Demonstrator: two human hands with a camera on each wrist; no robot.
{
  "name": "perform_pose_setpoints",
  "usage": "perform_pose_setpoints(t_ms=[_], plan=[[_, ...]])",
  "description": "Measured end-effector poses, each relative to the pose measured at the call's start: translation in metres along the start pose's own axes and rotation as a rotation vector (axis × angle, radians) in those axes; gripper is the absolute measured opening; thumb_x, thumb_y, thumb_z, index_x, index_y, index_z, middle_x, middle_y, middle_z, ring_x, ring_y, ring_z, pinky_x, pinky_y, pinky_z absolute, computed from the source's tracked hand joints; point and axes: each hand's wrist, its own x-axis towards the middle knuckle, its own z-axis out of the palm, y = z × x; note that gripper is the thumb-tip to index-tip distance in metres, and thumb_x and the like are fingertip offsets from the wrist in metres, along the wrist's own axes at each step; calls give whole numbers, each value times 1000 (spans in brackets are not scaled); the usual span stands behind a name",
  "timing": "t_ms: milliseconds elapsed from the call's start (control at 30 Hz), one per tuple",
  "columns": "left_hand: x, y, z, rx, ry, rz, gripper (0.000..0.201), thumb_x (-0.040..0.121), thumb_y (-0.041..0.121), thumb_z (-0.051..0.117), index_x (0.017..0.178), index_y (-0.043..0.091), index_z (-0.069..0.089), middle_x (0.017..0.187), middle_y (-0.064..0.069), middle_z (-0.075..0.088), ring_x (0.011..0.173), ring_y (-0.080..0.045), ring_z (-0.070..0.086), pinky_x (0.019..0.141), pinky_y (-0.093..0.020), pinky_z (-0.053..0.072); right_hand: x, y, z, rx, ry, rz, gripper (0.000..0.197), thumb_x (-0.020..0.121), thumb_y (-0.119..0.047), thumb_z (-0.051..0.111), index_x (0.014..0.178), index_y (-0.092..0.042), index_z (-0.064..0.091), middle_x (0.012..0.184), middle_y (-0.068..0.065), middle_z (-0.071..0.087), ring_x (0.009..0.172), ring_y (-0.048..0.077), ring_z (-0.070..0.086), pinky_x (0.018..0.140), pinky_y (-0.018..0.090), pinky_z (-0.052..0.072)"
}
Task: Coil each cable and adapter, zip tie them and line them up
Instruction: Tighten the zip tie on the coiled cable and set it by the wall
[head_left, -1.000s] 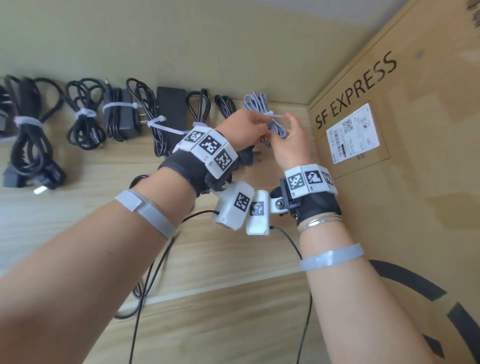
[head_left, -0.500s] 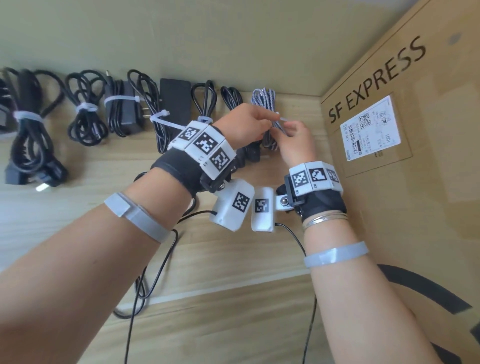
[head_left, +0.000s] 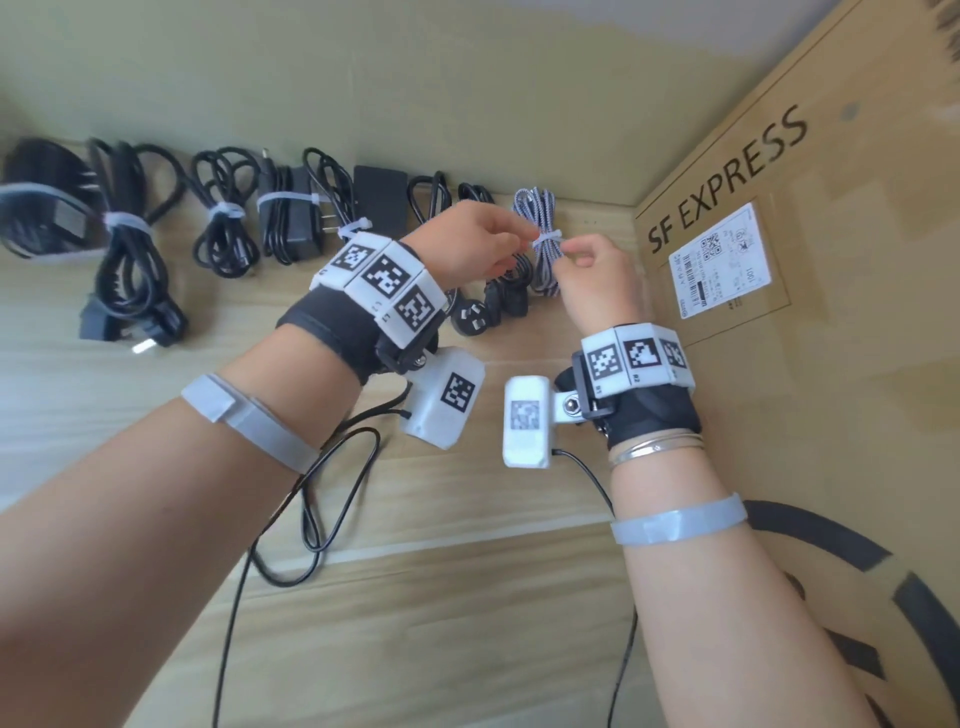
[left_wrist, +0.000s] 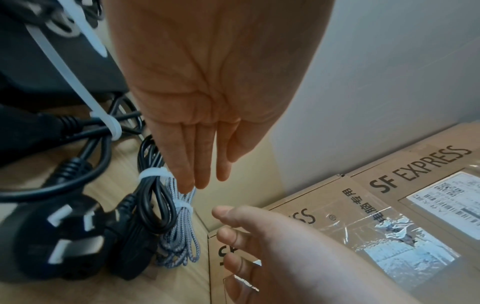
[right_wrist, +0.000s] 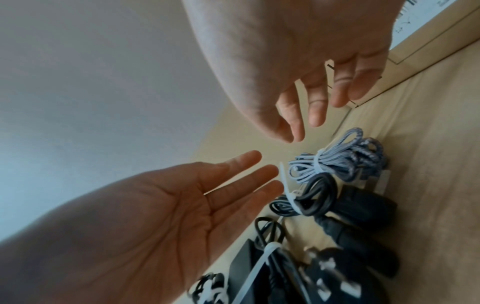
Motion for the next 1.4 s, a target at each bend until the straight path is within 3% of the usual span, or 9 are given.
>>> perform_pose_setpoints(t_ms=[300, 400, 533, 667, 800, 933, 1033, 1200, 1400], plan=[[-63, -9, -35, -12, 17, 2, 29, 96, 7, 40, 120, 8, 57, 109, -7, 62, 98, -12, 60, 85, -16, 50, -56, -39, 17, 51, -80, -111, 28, 90, -17, 48, 113, -17, 64, 99, -2, 61, 102, 14, 56, 74, 18, 34], [-87, -18, -48, 7, 14, -8, 29, 97, 8, 40, 120, 10, 57, 108, -3, 63, 98, -11, 61, 90, -19, 49, -76, -49, 29, 78, -135, -136, 25, 90, -17, 48, 110, -18, 64, 107, -1, 65, 103, 16, 57, 79, 21, 38], [-119, -32, -65, 14, 48, -35, 27, 97, 9, 41, 118, 13, 58, 104, 0, 64, 91, -8, 63, 86, -16, 51, -101, -60, 47, 87, -198, -173, 22, 89, -18, 50, 103, -20, 66, 95, -4, 62, 94, 15, 57, 76, 22, 37], [-149, -49, -82, 38, 81, -76, 27, 97, 12, 42, 118, 15, 59, 107, 1, 65, 99, -10, 63, 92, -22, 49, -128, -70, 67, 57, -268, -219, 22, 90, -18, 49, 103, -21, 67, 105, -4, 64, 96, 12, 55, 78, 21, 36], [-174, -65, -93, 31, 113, -106, 27, 96, 11, 43, 117, 14, 58, 109, -2, 64, 99, -13, 63, 94, -24, 48, -151, -80, 88, 20, -369, -240, 19, 91, -19, 51, 102, -23, 66, 97, -5, 62, 93, 15, 57, 72, 23, 38], [-190, -81, -100, 34, 138, -145, 26, 95, 11, 45, 117, 15, 58, 110, -4, 65, 100, -17, 63, 95, -29, 49, -164, -85, 106, -86, -434, -267, 19, 90, -22, 53, 104, -24, 65, 109, -1, 64, 103, 20, 58, 86, 28, 44], [-198, -94, -102, 41, 141, -181, 27, 95, 12, 46, 118, 15, 58, 112, -4, 64, 103, -19, 63, 95, -31, 49, -170, -89, 115, -136, -476, -251, 21, 90, -22, 55, 109, -21, 64, 98, -4, 59, 102, 19, 58, 79, 24, 40], [-203, -110, -104, 59, 141, -221, 26, 94, 13, 46, 117, 17, 59, 115, -4, 64, 103, -20, 63, 96, -33, 49, -172, -91, 124, -331, -430, -262, 33, 91, -35, 54, 121, -23, 56, 118, -2, 61, 110, 20, 54, 76, 23, 33], [-201, -124, -98, 84, 125, -280, 28, 95, 13, 45, 120, 15, 58, 118, -8, 62, 106, -20, 61, 96, -32, 49, -170, -93, 142, -492, -448, -252, 56, 83, -56, 55, 121, -16, 46, 110, 5, 66, 107, 25, 57, 71, 32, 38]])
